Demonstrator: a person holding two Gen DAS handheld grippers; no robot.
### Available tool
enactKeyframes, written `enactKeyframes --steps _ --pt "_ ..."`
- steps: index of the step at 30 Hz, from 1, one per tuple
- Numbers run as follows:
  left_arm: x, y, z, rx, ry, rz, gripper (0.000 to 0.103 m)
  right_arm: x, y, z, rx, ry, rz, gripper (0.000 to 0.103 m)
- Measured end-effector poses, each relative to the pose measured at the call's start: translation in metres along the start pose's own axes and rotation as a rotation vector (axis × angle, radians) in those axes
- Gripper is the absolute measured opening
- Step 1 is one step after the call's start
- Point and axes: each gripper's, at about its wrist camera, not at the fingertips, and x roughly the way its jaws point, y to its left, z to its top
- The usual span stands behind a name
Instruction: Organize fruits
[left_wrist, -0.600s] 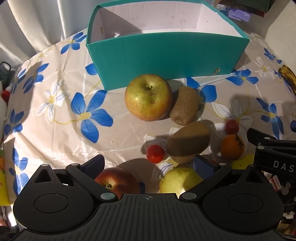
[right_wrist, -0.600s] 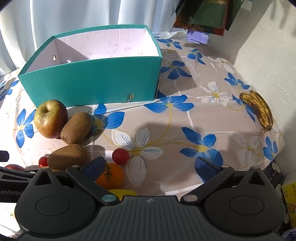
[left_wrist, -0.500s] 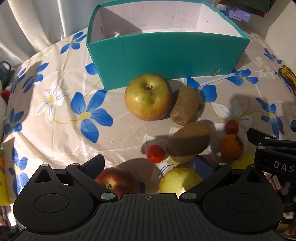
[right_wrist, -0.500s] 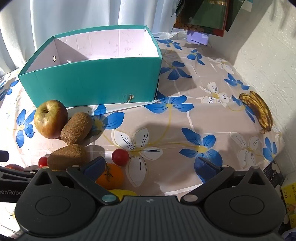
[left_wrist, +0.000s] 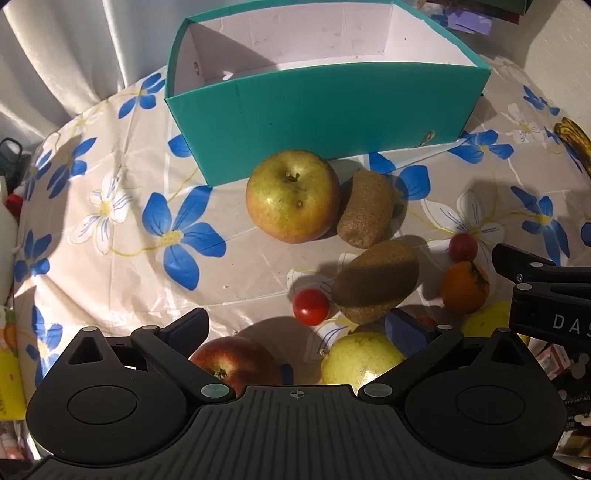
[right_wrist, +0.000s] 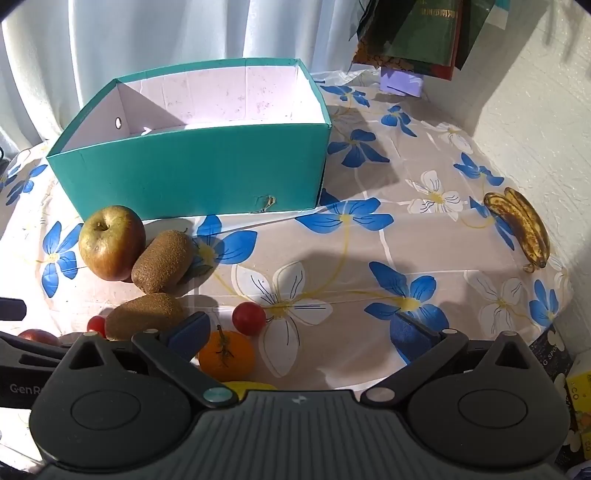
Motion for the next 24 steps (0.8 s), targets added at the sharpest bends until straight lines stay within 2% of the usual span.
enactKeyframes --steps 24 --pt "0.002 0.01 0.004 -0.077 0.02 0.017 0.103 0.003 0.001 -0.002 -0.016 0.012 -0.003 0.103"
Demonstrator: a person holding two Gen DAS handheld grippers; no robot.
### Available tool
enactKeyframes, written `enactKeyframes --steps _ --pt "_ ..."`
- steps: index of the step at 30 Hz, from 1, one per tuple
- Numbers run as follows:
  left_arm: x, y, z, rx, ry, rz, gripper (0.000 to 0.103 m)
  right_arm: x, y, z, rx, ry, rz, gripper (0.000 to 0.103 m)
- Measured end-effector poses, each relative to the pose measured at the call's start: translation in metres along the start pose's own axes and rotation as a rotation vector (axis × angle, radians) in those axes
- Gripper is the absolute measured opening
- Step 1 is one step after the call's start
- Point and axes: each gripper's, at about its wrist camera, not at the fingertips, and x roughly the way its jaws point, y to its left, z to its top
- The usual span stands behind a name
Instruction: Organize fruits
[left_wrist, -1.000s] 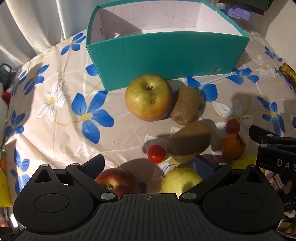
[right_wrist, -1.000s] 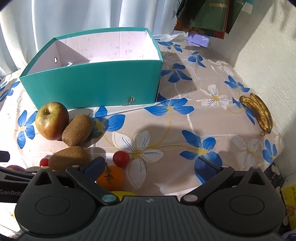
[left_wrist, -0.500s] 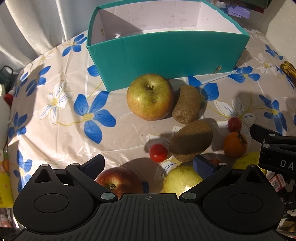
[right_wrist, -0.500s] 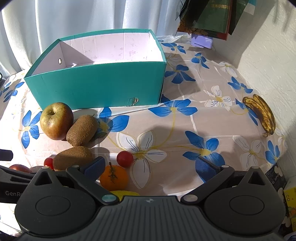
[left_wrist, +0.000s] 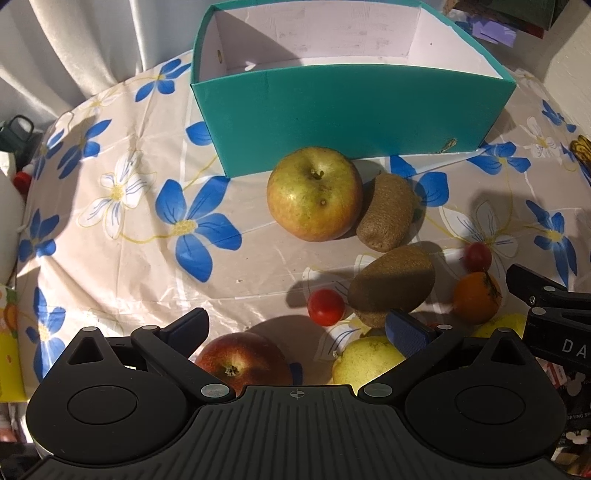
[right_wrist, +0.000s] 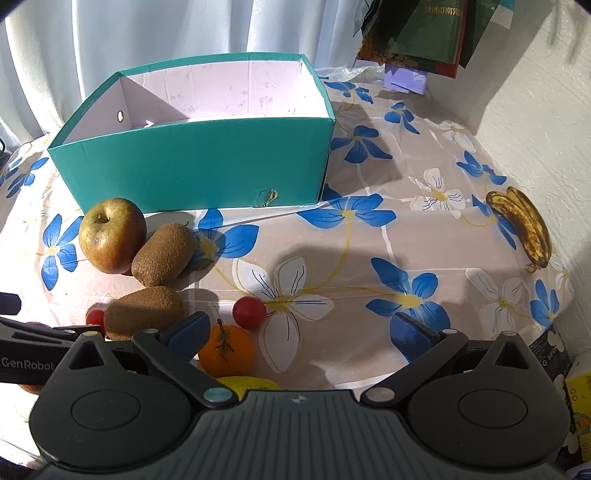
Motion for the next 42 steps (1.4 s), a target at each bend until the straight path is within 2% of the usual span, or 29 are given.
enactKeyframes --steps 34,38,42 --pt "0.003 0.001 0.001 -0.007 -0.007 -0.009 0.103 -0.004 -0.001 -0.004 -0.026 -0.016 0.009 0.103" --pt "0.001 0.003 0.0 -0.012 -0.015 -0.022 0.103 -0.006 -0.002 -0.005 -0.026 -0.025 0.024 0.103" --pt "-0.004 0.004 -0.002 -0.009 -0.044 -0.037 0.103 -0.011 -0.003 -0.006 -0.026 -0.042 0.075 0.103"
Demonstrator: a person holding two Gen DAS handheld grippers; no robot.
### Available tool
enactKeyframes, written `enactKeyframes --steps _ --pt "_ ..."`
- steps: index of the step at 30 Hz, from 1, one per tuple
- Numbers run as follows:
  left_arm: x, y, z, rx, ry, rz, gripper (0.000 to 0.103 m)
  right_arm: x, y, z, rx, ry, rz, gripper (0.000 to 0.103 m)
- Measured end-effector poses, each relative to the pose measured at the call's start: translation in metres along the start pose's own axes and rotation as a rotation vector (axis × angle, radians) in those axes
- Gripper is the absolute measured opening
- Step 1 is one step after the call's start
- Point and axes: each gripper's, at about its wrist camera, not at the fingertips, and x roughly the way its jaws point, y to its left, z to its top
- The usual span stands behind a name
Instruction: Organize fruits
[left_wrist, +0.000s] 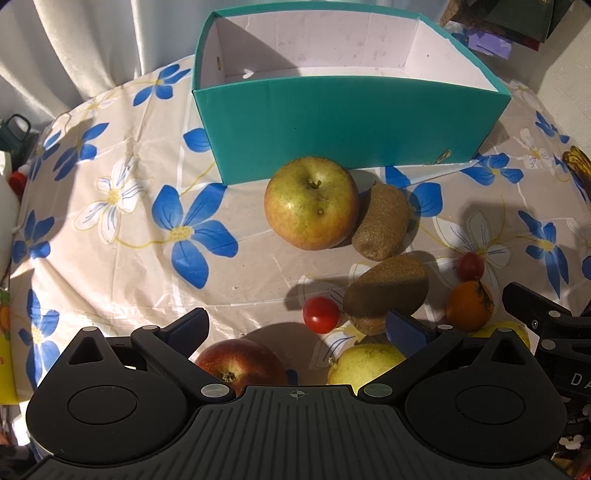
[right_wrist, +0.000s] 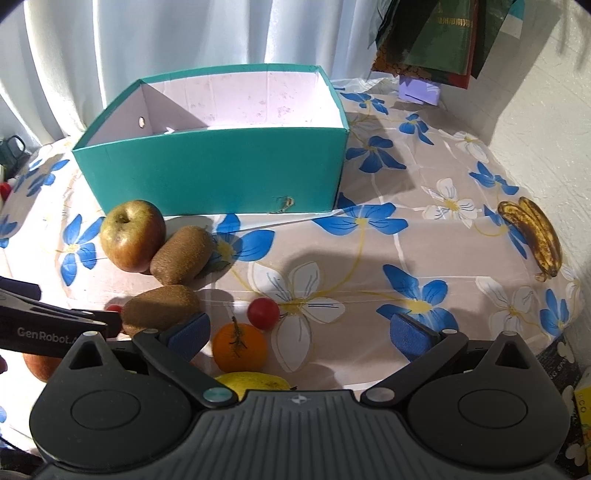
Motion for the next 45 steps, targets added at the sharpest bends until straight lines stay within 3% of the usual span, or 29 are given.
enactKeyframes --steps 9,16,19,22,24,28,30,33,36,45 --pt "-0.001 -0.003 -0.004 0.031 -0.018 -0.002 0.103 -0.017 -0.004 -0.008 -0.014 -0.098 0.064 0.103" --pt "-0.009 0.004 -0.011 0.047 -0.104 -0.006 0.103 -0.037 -0.012 -0.019 -0.051 -0.285 0.137 0.103" --pt "-0.023 0.021 -0.023 0.028 -0.228 -0.086 0.103 -0.041 -0.009 -0.024 -0.086 -0.296 0.147 0.103" --pt "-0.034 0.046 -0.038 -0.011 -0.327 -0.219 0.103 -0.041 -0.015 -0.028 -0.049 -0.299 0.178 0.103" --pt "-0.032 0.056 -0.042 -0.022 -0.3 -0.252 0.103 -0.04 -0.019 -0.029 -0.023 -0.296 0.173 0.103" --pt "-0.026 0.052 -0.055 0.066 -0.308 -0.075 0.103 -0.032 -0.021 -0.031 0.016 -0.241 0.164 0.103" --pt "-0.023 0.052 -0.063 0.132 -0.317 -0.097 0.103 -0.027 -0.021 -0.032 0.025 -0.21 0.167 0.103" --pt "-0.012 0.052 -0.067 0.177 -0.258 -0.119 0.103 -0.019 -0.02 -0.033 0.03 -0.172 0.16 0.103" --pt "0.0 0.052 -0.073 0.181 -0.205 -0.105 0.103 -0.015 -0.018 -0.033 0.028 -0.152 0.163 0.103" --pt "0.005 0.049 -0.073 0.201 -0.198 -0.138 0.103 -0.009 -0.017 -0.032 0.022 -0.114 0.151 0.103"
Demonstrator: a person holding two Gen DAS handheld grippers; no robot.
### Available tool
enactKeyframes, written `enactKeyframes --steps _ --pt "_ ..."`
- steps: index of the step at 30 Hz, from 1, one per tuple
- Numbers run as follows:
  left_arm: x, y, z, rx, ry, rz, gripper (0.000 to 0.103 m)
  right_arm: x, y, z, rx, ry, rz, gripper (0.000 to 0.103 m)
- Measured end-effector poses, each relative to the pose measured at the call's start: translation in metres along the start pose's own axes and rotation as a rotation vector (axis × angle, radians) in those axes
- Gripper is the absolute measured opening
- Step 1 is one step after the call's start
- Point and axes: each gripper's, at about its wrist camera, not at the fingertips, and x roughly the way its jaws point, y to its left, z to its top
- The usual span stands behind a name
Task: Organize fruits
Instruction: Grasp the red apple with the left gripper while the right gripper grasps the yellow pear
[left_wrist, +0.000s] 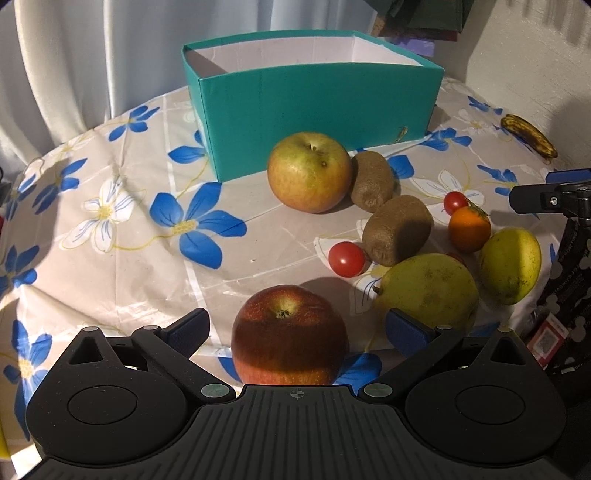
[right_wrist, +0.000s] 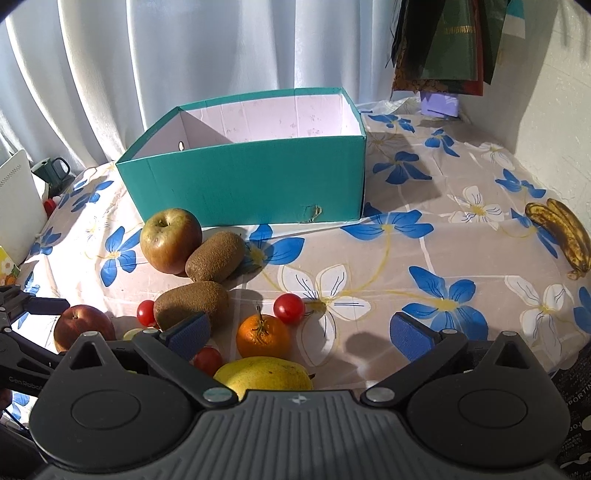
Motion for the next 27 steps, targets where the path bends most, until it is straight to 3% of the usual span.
enactKeyframes --steps 1,3,4,8,12,27 --pt "0.001 0.001 0.0 -0.008 0.005 -0.001 0.1 0.0 0.0 0.0 0.002 0.0 0.0 0.103" --pt "0.004 0.002 0.002 -0.016 0.022 0.002 0.074 0.001 0.0 0.0 0.004 0.007 -0.001 0.103" --pt "0.007 0.003 0.002 -0.017 0.034 0.009 0.073 0.002 0.0 0.0 0.005 0.011 -0.002 0.103" --pt "0.013 0.006 0.0 -0.035 0.059 -0.012 0.072 0.004 0.0 -0.001 0.004 0.019 -0.006 0.103" --pt "0.017 -0.003 -0.001 0.038 0.067 0.024 0.073 0.006 0.001 -0.002 0.006 0.038 0.003 0.103" --pt "0.007 0.019 0.009 -0.073 0.055 0.038 0.072 0.021 0.021 -0.018 -0.091 0.167 0.041 0.102"
